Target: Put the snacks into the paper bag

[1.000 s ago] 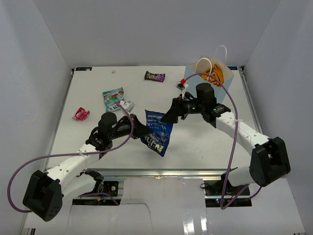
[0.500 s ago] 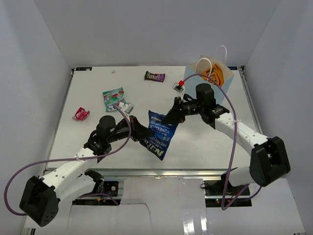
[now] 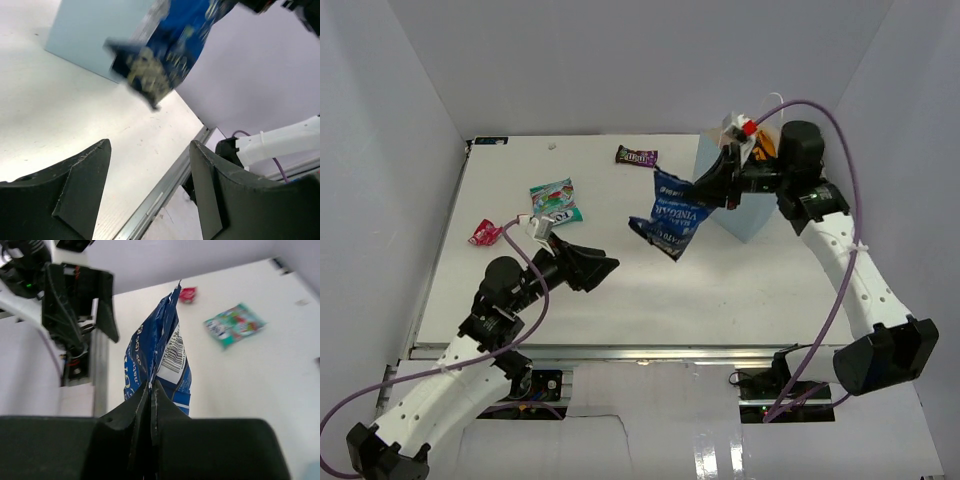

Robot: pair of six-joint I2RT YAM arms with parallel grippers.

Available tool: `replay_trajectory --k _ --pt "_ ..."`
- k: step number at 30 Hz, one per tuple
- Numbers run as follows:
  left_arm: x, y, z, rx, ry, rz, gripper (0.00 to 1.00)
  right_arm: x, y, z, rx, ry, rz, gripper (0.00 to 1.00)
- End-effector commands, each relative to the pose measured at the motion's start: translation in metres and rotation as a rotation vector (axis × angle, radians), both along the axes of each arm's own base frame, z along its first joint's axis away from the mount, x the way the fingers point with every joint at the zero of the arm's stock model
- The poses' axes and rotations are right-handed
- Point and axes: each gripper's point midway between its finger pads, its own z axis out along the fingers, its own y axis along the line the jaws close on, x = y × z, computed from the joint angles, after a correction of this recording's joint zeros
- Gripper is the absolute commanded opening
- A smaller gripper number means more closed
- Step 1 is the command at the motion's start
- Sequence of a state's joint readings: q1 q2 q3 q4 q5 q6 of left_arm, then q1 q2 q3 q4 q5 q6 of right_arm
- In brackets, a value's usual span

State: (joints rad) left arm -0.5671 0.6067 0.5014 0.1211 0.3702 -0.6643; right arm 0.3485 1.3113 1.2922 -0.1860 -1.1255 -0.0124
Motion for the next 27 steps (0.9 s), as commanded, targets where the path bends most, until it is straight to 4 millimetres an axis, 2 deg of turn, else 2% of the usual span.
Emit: replay_trajectory --k 1,2,3,4,5,6,7,8,9,14,16,18,22,25,27 --pt "0.007 0.022 -0.011 0.071 0.042 0.134 0.74 0.017 -0.036 0.071 0.042 -0.276 -0.112 0.08" --pt "0.007 0.026 -0.014 0.081 0.051 0.151 0.74 0.023 -0.044 0.082 0.046 -0.308 -0.144 0.08" --pt "0.006 0.031 -0.023 0.105 0.075 0.173 0.74 0.032 -0.06 0.109 0.052 -0.383 -0.213 0.08" --pt "0.003 0.034 -0.022 0.102 0.073 0.182 0.74 0.039 -0.068 0.121 0.053 -0.419 -0.25 0.08" --pt "0.002 0.037 -0.03 0.111 0.096 0.193 0.74 0.05 -0.084 0.135 0.05 -0.455 -0.323 0.08" --pt "0.0 0.039 -0.032 0.11 0.1 0.196 0.74 0.049 -0.092 0.164 0.064 -0.523 -0.357 0.08" --pt "-0.004 0.041 -0.03 0.095 0.093 0.198 0.74 0.058 -0.099 0.173 0.067 -0.539 -0.394 0.08" --pt "-0.004 0.042 -0.037 0.091 0.107 0.204 0.75 0.063 -0.117 0.2 0.084 -0.593 -0.47 0.08" --pt "-0.005 0.044 -0.039 0.083 0.11 0.209 0.75 0.066 -0.123 0.212 0.097 -0.612 -0.501 0.08" --pt "-0.011 0.048 -0.04 0.047 0.108 0.218 0.75 0.11 -0.17 0.257 0.148 -0.67 -0.753 0.08" --pt "-0.011 0.048 -0.041 0.046 0.114 0.218 0.75 0.127 -0.183 0.267 0.151 -0.701 -0.818 0.08" --pt "-0.012 0.049 -0.042 0.049 0.118 0.218 0.75 0.143 -0.194 0.268 0.143 -0.713 -0.882 0.08" --pt "-0.013 0.051 -0.04 0.048 0.114 0.224 0.75 0.18 -0.214 0.242 0.066 -0.734 -0.972 0.08" --pt "-0.013 0.051 -0.042 0.048 0.117 0.227 0.75 0.195 -0.221 0.229 0.033 -0.738 -0.999 0.08" --pt "-0.013 0.051 -0.043 0.05 0.119 0.227 0.75 0.205 -0.222 0.212 0.017 -0.7 -0.993 0.08"
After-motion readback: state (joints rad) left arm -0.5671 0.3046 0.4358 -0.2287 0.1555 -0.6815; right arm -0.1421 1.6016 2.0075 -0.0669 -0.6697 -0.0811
